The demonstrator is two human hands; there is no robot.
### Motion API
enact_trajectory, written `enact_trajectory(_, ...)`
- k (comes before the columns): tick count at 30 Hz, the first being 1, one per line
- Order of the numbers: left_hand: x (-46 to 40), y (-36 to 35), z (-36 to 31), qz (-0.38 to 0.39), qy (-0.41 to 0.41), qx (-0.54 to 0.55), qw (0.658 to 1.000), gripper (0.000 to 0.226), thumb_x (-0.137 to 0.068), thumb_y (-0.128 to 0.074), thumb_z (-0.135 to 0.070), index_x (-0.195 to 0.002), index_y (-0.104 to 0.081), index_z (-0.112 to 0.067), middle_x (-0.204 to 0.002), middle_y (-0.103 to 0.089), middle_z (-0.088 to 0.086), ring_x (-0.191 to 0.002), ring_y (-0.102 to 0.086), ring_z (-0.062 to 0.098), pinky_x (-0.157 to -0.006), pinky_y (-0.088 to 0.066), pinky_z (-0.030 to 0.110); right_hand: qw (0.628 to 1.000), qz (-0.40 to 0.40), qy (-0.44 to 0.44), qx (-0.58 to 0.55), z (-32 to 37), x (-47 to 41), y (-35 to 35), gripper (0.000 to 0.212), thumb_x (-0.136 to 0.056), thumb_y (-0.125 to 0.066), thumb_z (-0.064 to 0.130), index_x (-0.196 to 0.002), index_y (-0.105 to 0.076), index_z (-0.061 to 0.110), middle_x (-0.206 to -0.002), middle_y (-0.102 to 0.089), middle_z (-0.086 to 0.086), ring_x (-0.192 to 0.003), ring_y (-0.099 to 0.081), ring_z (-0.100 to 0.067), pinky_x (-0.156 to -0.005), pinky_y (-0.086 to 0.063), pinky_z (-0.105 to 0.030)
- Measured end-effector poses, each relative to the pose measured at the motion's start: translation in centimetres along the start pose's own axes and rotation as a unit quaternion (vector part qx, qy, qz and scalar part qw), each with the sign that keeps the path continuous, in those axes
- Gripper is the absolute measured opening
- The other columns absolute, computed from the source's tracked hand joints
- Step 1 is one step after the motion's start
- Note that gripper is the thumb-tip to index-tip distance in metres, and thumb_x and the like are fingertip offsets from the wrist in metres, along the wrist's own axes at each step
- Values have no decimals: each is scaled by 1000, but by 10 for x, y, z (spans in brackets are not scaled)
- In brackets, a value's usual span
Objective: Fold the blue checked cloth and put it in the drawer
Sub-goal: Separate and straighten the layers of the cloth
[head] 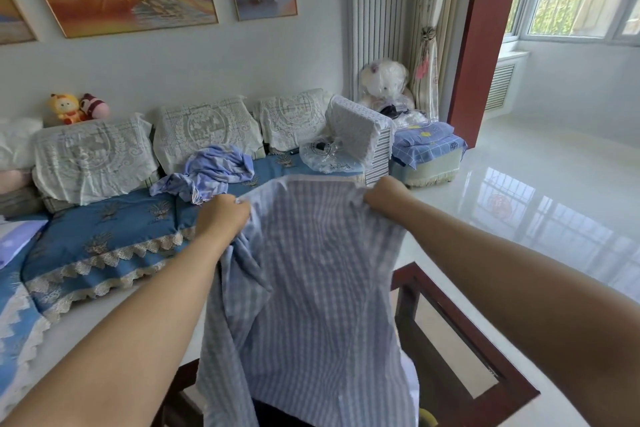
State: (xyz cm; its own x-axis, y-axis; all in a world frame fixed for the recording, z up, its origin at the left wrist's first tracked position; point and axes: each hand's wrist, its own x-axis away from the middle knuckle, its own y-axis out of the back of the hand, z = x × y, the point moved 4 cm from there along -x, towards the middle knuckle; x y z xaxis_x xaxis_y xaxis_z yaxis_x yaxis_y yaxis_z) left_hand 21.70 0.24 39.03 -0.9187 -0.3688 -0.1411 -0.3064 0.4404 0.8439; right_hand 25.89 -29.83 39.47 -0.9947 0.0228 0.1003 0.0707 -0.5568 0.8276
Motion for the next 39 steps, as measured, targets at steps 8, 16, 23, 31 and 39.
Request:
enact_trajectory(8,57,-41,-60,130,-239,24,962,59,-77,-38,-72,-70,-55,-17,-59,-51,-6,-63,-52,18,-53,-31,28,963,99,237,80,64,31,-56,27,-96,-47,28,-102,-67,11,-97,-66,-8,-86,-57,-23,-69,-41,-28)
enact_trajectory(16,62,-46,-56,139,-222,16,965,37,-81,-64,-55,-61,-44,-31,-60,-47,-10,-64,-48,14,-56,-32,30,955,178,236,-18,59,37,-46,42,-95,-52,41,-77,-59,4,-72,-52,-3,-63,-44,-11,-62,-37,-26)
enact_trajectory(23,61,-46,-50,96,-202,68,972,44,-78,-64,-59,-68,-58,-17,-63,-55,-3,-66,-55,19,-58,-38,31,789,405,91,-454,17,45,-57,24,-88,-57,1,-112,-58,-1,-104,-67,-14,-95,-65,-24,-94,-51,-36)
enact_trajectory(31,63,-59,-53,78,-200,127,968,51,-79,-71,-43,-117,-50,-17,-92,-61,1,-90,-62,25,-77,-49,35,886,111,52,-447,8,49,-75,15,-90,-63,18,-87,-65,3,-83,-65,-16,-69,-61,-24,-72,-53,-36)
enact_trajectory(39,57,-67,-46,152,-227,91,958,42,-86,-64,-39,-124,-57,-21,-114,-63,4,-101,-63,23,-81,-46,30,968,39,192,-159,31,49,-61,32,-88,-63,24,-63,-50,11,-60,-44,1,-55,-37,-11,-54,-30,-27)
